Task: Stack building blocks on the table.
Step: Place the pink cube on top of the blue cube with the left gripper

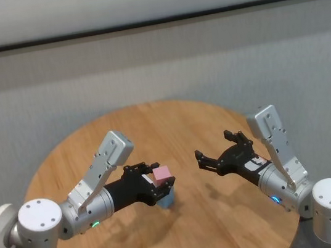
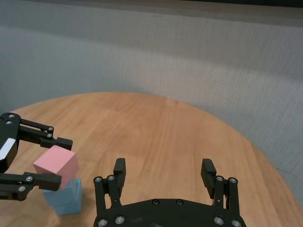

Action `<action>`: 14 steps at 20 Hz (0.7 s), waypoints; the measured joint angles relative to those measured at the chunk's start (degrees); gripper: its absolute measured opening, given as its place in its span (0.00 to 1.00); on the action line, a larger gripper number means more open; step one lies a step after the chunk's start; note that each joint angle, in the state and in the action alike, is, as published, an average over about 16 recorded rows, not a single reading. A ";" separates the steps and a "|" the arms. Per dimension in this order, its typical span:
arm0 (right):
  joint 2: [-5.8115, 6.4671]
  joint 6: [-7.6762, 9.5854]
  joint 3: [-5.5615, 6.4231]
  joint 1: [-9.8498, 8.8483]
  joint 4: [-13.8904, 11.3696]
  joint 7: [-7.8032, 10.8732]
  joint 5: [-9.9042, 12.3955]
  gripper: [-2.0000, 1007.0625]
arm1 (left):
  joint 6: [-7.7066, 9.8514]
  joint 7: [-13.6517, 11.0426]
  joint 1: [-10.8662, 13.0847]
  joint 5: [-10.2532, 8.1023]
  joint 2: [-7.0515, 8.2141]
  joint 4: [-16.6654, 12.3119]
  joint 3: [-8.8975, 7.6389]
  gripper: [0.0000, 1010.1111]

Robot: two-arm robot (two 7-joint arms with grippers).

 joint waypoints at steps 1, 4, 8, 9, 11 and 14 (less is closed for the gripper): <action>0.00 0.00 0.00 0.00 0.00 0.00 0.00 0.99 | 0.01 0.03 0.00 0.01 -0.03 0.06 0.01 0.54; 0.00 0.00 0.00 0.00 0.00 0.00 0.00 0.99 | 0.01 0.11 -0.01 0.06 -0.11 0.20 0.01 0.56; 0.00 0.00 0.00 0.00 0.00 0.00 0.00 0.99 | -0.04 0.26 -0.01 0.09 -0.16 0.27 -0.05 0.62; 0.00 0.00 0.00 0.00 0.00 0.00 0.00 0.99 | -0.06 0.30 0.00 0.09 -0.16 0.26 -0.08 0.64; 0.00 0.00 0.00 0.00 0.00 0.00 0.00 0.99 | -0.10 0.39 0.04 0.08 -0.16 0.20 -0.17 0.69; 0.00 0.00 0.00 0.00 0.00 0.00 0.00 0.99 | -0.20 0.50 0.12 0.00 -0.09 0.01 -0.36 0.78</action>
